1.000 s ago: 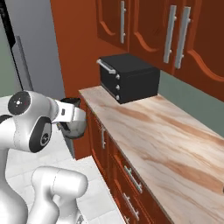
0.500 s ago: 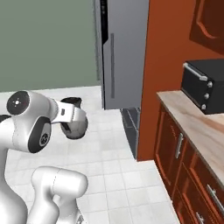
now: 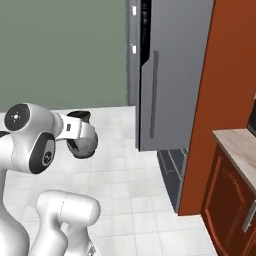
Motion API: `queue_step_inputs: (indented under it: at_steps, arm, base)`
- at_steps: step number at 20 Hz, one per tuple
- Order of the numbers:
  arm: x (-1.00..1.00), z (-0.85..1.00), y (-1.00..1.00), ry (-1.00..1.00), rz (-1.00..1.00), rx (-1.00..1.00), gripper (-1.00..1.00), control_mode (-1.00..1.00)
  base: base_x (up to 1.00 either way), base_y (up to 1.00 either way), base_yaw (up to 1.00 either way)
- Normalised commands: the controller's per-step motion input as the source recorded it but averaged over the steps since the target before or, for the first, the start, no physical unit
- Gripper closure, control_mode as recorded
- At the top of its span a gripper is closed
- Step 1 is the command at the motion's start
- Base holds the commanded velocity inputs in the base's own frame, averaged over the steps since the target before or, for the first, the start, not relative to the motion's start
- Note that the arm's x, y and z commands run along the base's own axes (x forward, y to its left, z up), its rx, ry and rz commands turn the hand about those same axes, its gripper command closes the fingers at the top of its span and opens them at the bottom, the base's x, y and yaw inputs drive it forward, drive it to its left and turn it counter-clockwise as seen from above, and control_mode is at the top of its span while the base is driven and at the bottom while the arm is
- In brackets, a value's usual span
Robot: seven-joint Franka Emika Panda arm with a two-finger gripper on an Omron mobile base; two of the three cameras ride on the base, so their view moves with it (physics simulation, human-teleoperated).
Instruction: Move the chicken breast and fish from the second highest shelf to the top shelf to make space. Then, place the pitcher from the counter on the cleared second highest shelf.
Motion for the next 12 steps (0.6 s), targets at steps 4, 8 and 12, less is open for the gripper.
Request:
queue_step_inputs:
  at_steps: [4, 8, 12]
  arm:
    - [0.00, 0.00, 0.00, 0.00, 0.00, 0.00, 1.00, 1.00]
    - [0.00, 0.00, 0.00, 0.00, 0.00, 0.00, 1.00, 1.00]
    - [0.00, 0.00, 0.00, 0.00, 0.00, 0.00, 1.00, 1.00]
  base:
    - [1.00, 0.52, -0.11]
    - [1.00, 0.61, -0.17]
    - [1.00, 0.66, -0.30]
